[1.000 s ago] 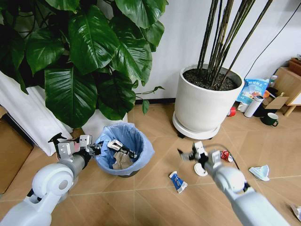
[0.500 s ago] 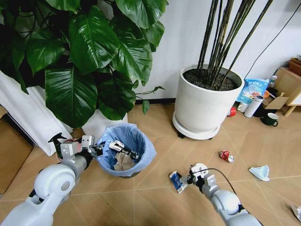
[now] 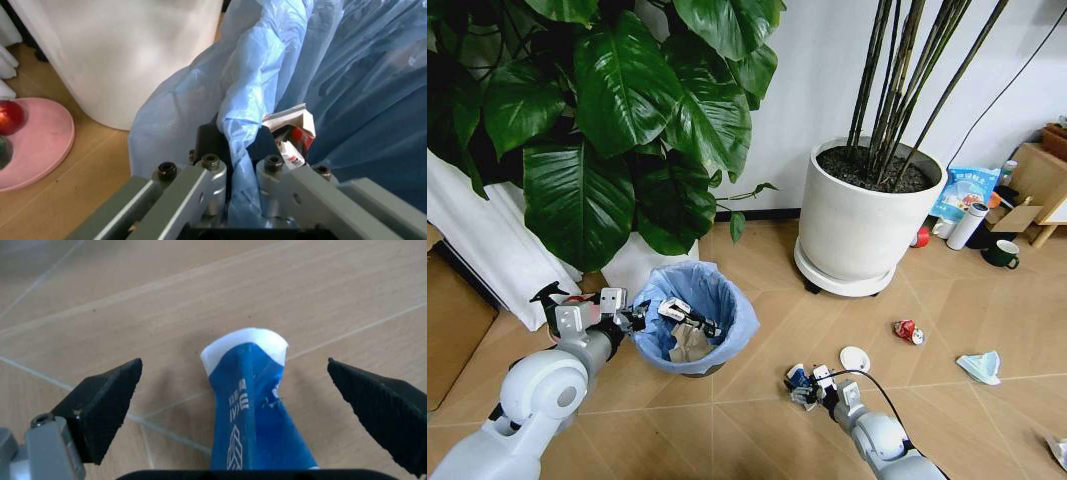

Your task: Pick up the trash bin and place the garbage on the floor into it.

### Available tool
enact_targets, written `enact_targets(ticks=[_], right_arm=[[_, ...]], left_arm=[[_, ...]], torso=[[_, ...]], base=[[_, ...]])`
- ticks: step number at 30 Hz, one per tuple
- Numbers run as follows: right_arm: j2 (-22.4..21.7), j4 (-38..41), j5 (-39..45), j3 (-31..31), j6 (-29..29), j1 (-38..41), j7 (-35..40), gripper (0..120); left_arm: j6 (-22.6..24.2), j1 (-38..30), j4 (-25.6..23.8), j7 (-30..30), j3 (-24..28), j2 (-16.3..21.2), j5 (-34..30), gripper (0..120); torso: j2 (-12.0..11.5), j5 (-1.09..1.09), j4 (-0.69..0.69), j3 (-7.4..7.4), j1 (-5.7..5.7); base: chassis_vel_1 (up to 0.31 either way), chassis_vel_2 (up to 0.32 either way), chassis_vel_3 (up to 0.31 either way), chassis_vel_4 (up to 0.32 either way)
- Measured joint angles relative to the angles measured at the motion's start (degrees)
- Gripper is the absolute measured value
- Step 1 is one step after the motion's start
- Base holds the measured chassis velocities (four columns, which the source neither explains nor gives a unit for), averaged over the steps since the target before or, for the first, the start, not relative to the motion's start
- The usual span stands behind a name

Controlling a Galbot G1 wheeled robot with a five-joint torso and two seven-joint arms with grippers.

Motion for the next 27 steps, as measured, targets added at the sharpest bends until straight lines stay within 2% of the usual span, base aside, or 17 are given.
enact_targets(ticks=[6,9,11,13,15,16,22,23,25,27], right_arm=[[0.54,-2.37,0.0,-0.06,-0.02,0.88,-0.26,95],[1.03,-4.34,-0.87,-0.04,0.52,1.24,-0.69,82],[1.08,-4.49,-0.94,-0.02,0.56,1.27,-0.73,81],[1.51,-5.98,-1.39,0.23,1.11,1.62,-0.9,68],[1.58,-6.31,-1.4,0.37,1.23,1.69,-0.91,60],[1.58,-6.31,-1.4,0.37,1.23,1.69,-0.91,60],[1.97,-6.68,-1.63,0.46,1.38,1.76,-0.86,31],[1.97,-6.68,-1.63,0.46,1.38,1.76,-0.86,31],[2.22,-6.87,-1.85,0.55,1.43,1.76,-0.73,22],[2.32,-6.96,-1.95,0.62,1.53,1.76,-0.63,18]], left_arm=[[-0.06,-0.01,-0.01,-0.01,-0.04,0.02,0.01,0],[-0.08,-0.03,-0.03,-0.02,-0.1,0.03,0.0,0],[-0.08,-0.03,-0.03,-0.02,-0.11,0.03,0.0,0],[-0.11,-0.03,-0.09,-0.01,-0.26,0.06,-0.01,0],[-0.13,0.06,-0.25,0.02,-0.49,0.14,-0.06,0],[-0.13,0.06,-0.25,0.02,-0.49,0.14,-0.06,0],[-0.26,0.21,-0.34,0.16,-0.76,0.35,-0.16,0],[-0.26,0.21,-0.34,0.16,-0.76,0.35,-0.16,0],[-0.34,0.21,-0.46,0.23,-0.88,0.56,-0.26,0],[-0.36,0.23,-0.52,0.26,-0.98,0.67,-0.32,0]], torso=[[0.0,0.0,0.0,0.0,0.0],[0.0,0.0,-0.01,0.0,0.0],[0.0,0.0,-0.01,0.0,0.0],[0.0,0.01,-0.01,0.0,0.0],[0.0,0.0,-0.01,0.0,0.0],[0.0,0.0,-0.01,0.0,0.0],[0.0,0.0,-0.01,0.0,0.0],[0.0,0.0,-0.01,0.0,0.0],[0.0,0.0,-0.01,0.0,0.0],[0.0,0.0,-0.01,0.0,0.0]], base=[[0.0,0.0,0.0,0.0],[0.0,0.0,0.0,0.0],[0.0,0.0,0.0,0.0],[0.0,0.0,0.0,0.0],[0.0,0.0,0.0,0.0],[0.0,0.0,0.0,0.0],[0.0,0.0,0.0,0.0],[0.0,0.0,0.0,0.0],[0.0,0.0,0.0,0.0],[0.0,0.0,0.0,0.0]])
